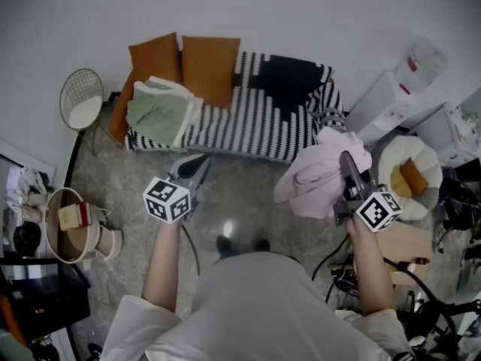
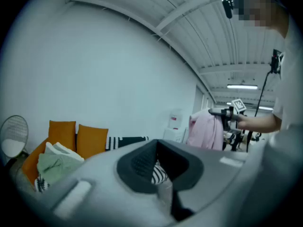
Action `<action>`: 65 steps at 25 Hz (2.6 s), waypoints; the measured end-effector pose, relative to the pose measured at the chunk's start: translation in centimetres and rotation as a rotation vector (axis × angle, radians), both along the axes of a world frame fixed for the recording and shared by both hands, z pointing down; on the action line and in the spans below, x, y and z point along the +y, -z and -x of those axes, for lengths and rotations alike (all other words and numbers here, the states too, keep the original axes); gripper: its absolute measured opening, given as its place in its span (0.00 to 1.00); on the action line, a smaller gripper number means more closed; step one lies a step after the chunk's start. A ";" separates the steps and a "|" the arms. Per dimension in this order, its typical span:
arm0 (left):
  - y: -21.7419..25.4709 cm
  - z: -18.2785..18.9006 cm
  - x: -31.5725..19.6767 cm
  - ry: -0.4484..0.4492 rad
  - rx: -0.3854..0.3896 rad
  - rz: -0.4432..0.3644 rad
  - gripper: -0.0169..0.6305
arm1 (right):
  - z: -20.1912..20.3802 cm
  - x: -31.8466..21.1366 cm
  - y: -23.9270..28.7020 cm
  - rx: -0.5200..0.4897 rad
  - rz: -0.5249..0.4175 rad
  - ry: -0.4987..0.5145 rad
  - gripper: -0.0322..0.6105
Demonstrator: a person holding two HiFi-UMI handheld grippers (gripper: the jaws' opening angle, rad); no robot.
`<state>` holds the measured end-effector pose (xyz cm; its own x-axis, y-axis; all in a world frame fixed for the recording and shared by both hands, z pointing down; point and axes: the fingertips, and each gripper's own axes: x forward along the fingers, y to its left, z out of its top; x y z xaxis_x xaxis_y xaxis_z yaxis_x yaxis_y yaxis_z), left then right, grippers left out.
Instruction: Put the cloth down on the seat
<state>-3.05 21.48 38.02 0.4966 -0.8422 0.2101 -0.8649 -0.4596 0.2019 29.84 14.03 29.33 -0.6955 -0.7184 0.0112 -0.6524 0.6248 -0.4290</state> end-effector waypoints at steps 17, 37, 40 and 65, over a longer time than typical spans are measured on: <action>0.9 0.2 0.9 -0.019 0.000 -0.009 0.03 | 0.3 1.7 0.8 0.012 -0.018 -0.013 0.16; -0.2 6.4 3.3 -0.045 0.010 -0.015 0.03 | 6.7 4.7 0.0 0.008 0.004 -0.055 0.16; -0.1 7.3 3.3 -0.051 0.012 -0.016 0.03 | 7.8 4.7 0.1 0.007 0.002 -0.059 0.16; -2.0 10.6 -6.3 -0.026 0.000 0.018 0.03 | 13.1 -7.2 -3.0 0.026 0.055 -0.008 0.16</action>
